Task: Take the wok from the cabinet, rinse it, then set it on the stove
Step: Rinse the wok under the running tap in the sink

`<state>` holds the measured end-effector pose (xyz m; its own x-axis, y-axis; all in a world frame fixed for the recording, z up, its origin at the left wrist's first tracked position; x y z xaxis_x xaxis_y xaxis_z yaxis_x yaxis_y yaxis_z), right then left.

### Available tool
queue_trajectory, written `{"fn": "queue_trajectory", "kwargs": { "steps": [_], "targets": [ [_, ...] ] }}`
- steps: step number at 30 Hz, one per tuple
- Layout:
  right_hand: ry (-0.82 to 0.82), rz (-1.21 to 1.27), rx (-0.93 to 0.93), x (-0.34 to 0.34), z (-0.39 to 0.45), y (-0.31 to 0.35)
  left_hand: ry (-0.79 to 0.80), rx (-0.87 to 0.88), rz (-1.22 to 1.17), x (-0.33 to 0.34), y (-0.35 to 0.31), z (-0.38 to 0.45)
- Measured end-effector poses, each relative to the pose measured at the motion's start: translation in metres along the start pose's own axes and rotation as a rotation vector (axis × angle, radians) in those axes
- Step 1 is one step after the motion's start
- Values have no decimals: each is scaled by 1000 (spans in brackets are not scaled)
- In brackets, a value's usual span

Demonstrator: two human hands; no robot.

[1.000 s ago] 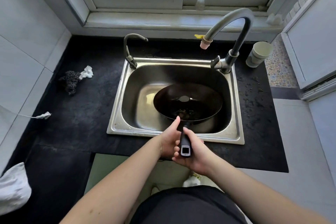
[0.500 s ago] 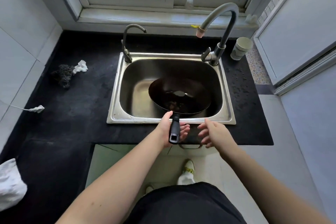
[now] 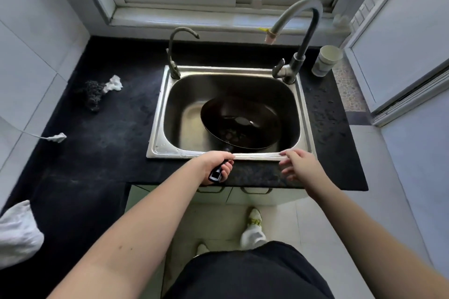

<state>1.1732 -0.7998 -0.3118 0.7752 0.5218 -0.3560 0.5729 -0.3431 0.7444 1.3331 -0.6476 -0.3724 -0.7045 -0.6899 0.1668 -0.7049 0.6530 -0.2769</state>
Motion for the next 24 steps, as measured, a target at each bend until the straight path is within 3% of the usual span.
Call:
{"fn": "queue_trajectory", "kwargs": {
  "steps": [14, 24],
  "targets": [
    [170, -218, -185, 7, 148, 116, -65, -70, -32, -13, 0, 11],
    [177, -230, -266, 38, 200, 185, -107, -89, -4, -15, -1, 10]
  ]
}}
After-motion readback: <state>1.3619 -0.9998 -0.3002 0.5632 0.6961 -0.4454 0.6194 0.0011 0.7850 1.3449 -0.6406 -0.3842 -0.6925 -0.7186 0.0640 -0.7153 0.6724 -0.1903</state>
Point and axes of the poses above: each hand's wrist, its own z-axis towards the middle knuckle, its own x-axis out of the palm, y = z × x, the point moved 7 cm from there along z, towards the middle knuckle, and after that the axes turned 9 degrees about -y, right-handed, at the moved point
